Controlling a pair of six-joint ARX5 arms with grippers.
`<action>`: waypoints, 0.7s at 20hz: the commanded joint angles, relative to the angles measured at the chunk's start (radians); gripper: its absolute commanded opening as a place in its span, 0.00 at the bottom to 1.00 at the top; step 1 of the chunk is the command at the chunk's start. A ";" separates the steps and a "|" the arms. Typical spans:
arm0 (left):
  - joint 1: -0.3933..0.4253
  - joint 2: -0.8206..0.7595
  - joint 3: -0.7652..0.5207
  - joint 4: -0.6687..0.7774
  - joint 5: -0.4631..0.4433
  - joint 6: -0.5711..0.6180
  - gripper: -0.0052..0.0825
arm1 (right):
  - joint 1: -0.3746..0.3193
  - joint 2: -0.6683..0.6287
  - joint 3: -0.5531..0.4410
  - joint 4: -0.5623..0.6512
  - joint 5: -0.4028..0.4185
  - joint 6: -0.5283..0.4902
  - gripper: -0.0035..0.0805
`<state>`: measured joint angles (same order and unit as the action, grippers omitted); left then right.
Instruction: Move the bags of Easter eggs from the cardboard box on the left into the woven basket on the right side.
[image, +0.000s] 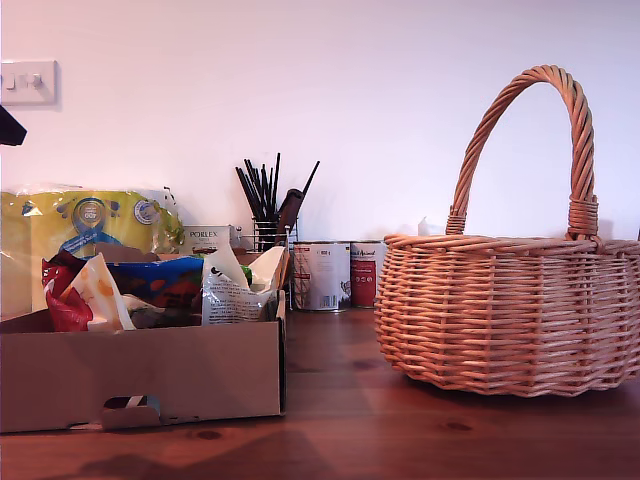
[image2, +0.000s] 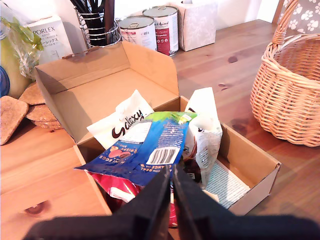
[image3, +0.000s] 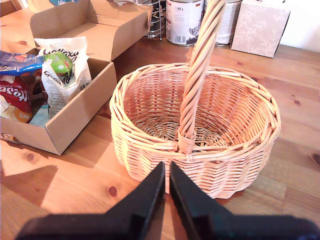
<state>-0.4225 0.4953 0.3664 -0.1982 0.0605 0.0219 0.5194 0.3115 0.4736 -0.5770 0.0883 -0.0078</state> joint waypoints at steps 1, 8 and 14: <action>0.001 0.003 -0.011 0.004 0.009 0.005 0.03 | 0.004 -0.001 -0.002 -0.019 -0.007 0.034 0.03; 0.001 0.003 -0.011 0.008 0.010 0.005 0.03 | 0.004 -0.001 -0.002 -0.015 -0.008 0.034 0.03; 0.000 0.016 0.064 0.008 0.045 0.062 0.03 | 0.004 0.000 0.009 0.012 -0.011 0.033 0.03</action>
<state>-0.4225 0.5049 0.3965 -0.1951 0.0944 0.0303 0.5194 0.3115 0.4740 -0.5755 0.0814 0.0254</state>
